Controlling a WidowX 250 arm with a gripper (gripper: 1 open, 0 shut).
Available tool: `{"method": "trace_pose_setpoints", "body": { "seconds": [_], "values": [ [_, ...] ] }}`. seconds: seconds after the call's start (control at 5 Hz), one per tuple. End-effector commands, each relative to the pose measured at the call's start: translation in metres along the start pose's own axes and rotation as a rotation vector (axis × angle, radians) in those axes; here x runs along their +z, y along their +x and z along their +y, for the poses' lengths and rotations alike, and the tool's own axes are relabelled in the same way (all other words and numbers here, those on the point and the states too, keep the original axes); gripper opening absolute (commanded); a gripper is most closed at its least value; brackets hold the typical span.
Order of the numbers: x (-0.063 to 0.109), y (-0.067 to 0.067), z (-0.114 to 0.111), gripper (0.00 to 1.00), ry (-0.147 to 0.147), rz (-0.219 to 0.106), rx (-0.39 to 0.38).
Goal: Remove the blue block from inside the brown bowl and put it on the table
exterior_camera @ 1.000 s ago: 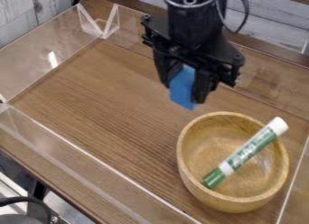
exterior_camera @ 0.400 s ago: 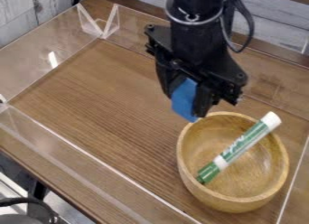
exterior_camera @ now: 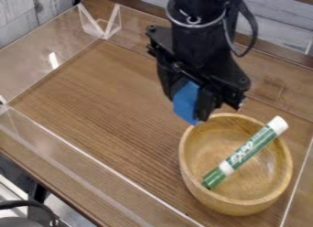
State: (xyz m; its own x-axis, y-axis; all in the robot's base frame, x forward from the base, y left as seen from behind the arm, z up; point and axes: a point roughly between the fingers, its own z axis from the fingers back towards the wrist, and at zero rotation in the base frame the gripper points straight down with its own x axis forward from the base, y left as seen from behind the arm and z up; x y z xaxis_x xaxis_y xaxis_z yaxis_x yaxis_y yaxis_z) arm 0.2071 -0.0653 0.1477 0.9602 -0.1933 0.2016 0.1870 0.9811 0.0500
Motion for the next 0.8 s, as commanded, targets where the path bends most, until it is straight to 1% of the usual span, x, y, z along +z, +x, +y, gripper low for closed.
{"method": "trace_pose_setpoints", "body": {
  "seconds": [0.0,0.6],
  "values": [
    [0.01,0.0031,-0.0009,0.0,0.0,-0.04,-0.02],
    [0.012,-0.0008,-0.0002,0.0,-0.004,-0.035,-0.052]
  ]
}}
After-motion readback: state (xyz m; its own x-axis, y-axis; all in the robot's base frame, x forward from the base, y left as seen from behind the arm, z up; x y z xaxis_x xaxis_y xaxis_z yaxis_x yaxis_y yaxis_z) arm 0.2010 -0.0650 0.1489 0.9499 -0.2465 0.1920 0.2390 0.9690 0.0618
